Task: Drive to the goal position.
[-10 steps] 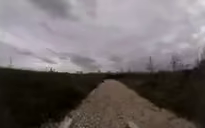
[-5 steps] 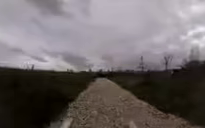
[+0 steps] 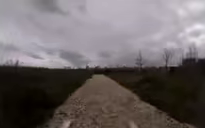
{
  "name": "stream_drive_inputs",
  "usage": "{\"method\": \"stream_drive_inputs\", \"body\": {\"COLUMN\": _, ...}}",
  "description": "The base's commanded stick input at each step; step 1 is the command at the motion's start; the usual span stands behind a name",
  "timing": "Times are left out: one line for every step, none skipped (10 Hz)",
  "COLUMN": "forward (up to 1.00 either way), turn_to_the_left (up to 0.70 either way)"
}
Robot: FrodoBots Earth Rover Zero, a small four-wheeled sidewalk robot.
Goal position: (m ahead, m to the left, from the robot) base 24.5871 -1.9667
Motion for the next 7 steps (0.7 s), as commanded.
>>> {"method": "stream_drive_inputs", "body": {"forward": 0.7, "turn_to_the_left": 0.0}}
{"method": "stream_drive_inputs", "body": {"forward": 0.7, "turn_to_the_left": 0.0}}
{"method": "stream_drive_inputs", "body": {"forward": 0.7, "turn_to_the_left": 0.0}}
{"method": "stream_drive_inputs", "body": {"forward": 0.7, "turn_to_the_left": 0.0}}
{"method": "stream_drive_inputs", "body": {"forward": 0.7, "turn_to_the_left": 0.0}}
{"method": "stream_drive_inputs", "body": {"forward": 0.7, "turn_to_the_left": 0.0}}
{"method": "stream_drive_inputs", "body": {"forward": 0.7, "turn_to_the_left": 0.0}}
